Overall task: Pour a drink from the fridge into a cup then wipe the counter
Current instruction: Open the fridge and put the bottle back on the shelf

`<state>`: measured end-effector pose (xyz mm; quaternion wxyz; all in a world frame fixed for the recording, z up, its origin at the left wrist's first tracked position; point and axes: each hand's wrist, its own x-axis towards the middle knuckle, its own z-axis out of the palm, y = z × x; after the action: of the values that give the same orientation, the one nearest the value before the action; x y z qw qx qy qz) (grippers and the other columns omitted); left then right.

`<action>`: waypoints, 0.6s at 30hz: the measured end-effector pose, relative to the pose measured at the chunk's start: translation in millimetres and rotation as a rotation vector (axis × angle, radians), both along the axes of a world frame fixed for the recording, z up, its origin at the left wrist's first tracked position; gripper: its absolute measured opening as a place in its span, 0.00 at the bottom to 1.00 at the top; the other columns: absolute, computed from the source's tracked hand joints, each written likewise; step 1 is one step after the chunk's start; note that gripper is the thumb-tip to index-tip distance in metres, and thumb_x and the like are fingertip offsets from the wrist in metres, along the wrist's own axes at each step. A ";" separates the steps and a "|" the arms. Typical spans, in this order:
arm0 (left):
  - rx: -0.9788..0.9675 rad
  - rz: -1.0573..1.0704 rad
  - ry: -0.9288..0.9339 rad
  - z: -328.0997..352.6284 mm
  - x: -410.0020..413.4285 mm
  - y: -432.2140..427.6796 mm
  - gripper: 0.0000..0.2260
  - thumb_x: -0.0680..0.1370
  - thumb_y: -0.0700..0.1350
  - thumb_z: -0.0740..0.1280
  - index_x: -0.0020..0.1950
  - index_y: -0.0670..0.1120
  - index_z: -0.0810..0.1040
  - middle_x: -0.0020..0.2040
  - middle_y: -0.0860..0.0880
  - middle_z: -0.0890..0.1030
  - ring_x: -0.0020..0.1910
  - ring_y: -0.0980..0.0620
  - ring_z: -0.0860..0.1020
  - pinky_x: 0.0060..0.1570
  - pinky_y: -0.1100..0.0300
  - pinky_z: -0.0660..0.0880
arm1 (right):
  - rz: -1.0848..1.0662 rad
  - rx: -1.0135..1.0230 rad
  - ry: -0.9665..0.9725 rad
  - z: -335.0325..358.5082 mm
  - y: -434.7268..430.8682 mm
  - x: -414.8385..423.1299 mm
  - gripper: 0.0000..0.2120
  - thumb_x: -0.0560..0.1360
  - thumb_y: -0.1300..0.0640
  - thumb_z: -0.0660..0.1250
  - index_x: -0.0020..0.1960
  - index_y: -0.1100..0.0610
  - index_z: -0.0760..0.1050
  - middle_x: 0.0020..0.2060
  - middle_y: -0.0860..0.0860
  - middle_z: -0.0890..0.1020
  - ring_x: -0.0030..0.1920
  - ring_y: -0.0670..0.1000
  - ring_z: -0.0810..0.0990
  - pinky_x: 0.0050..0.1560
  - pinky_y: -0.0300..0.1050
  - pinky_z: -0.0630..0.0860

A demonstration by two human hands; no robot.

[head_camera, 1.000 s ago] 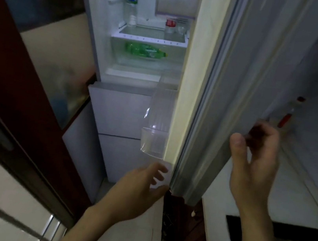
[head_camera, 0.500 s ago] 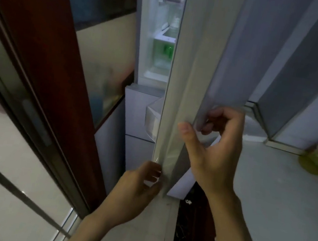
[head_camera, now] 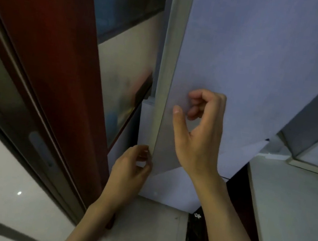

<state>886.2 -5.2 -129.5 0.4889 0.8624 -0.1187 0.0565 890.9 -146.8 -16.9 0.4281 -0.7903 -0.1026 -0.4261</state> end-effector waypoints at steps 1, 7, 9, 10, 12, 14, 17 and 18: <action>-0.009 0.017 -0.004 0.8 10.5 1.6 0.16 0.78 0.42 0.67 0.66 0.47 0.74 0.59 0.52 0.79 0.56 0.57 0.78 0.54 0.63 0.77 | 0.005 -0.012 0.014 -0.3 1.0 10.1 0.14 0.75 0.63 0.69 0.58 0.64 0.70 0.51 0.53 0.70 0.44 0.50 0.73 0.44 0.35 0.73; -0.025 0.013 0.007 5.7 81.8 10.3 0.21 0.78 0.44 0.66 0.71 0.48 0.70 0.63 0.51 0.77 0.60 0.54 0.77 0.57 0.59 0.76 | -0.039 -0.128 0.120 -1.1 1.6 64.8 0.22 0.74 0.64 0.65 0.67 0.61 0.68 0.60 0.54 0.69 0.55 0.47 0.74 0.50 0.30 0.73; -0.031 -0.002 0.024 6.8 103.8 10.7 0.21 0.79 0.44 0.65 0.72 0.50 0.68 0.64 0.53 0.77 0.60 0.55 0.77 0.56 0.59 0.75 | -0.060 -0.197 0.150 -3.1 -4.3 81.7 0.23 0.74 0.62 0.64 0.68 0.59 0.68 0.63 0.53 0.67 0.60 0.49 0.72 0.54 0.35 0.74; -0.025 0.004 0.030 7.4 114.3 9.9 0.22 0.79 0.43 0.64 0.73 0.50 0.67 0.65 0.54 0.77 0.61 0.55 0.76 0.56 0.60 0.74 | -0.071 -0.230 0.157 -4.7 -8.3 90.6 0.23 0.74 0.61 0.64 0.69 0.59 0.68 0.64 0.53 0.67 0.61 0.49 0.72 0.55 0.39 0.76; -0.020 0.033 0.039 8.0 135.5 5.6 0.22 0.79 0.42 0.64 0.73 0.49 0.67 0.66 0.52 0.76 0.62 0.53 0.76 0.55 0.62 0.71 | -0.091 -0.296 0.160 -9.5 -17.9 109.1 0.24 0.74 0.61 0.63 0.70 0.59 0.68 0.65 0.53 0.67 0.63 0.50 0.70 0.56 0.46 0.77; -0.038 0.073 0.049 7.8 155.3 -0.6 0.22 0.79 0.40 0.64 0.73 0.48 0.67 0.66 0.50 0.76 0.62 0.50 0.76 0.56 0.61 0.72 | -0.090 -0.359 0.164 -15.4 -27.1 127.6 0.25 0.74 0.62 0.62 0.70 0.59 0.68 0.66 0.53 0.68 0.64 0.50 0.69 0.57 0.50 0.76; -0.029 0.152 0.046 4.0 186.3 -10.4 0.22 0.79 0.40 0.64 0.73 0.47 0.68 0.66 0.48 0.75 0.60 0.48 0.76 0.56 0.58 0.73 | -0.074 -0.447 0.146 -23.7 -39.5 156.1 0.26 0.73 0.63 0.63 0.71 0.59 0.68 0.68 0.54 0.68 0.66 0.52 0.68 0.61 0.51 0.73; -0.014 0.179 0.044 2.2 196.2 -14.0 0.22 0.79 0.41 0.64 0.73 0.46 0.68 0.65 0.47 0.75 0.59 0.47 0.76 0.55 0.58 0.72 | -0.067 -0.464 0.136 -25.4 -43.4 165.3 0.26 0.73 0.64 0.64 0.70 0.59 0.69 0.68 0.54 0.68 0.66 0.53 0.68 0.63 0.50 0.72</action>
<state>1082.4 -19.2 -127.3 0.4905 0.8671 -0.0303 0.0819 1056.2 -190.2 -42.3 0.2267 -0.8973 -0.1425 -0.3510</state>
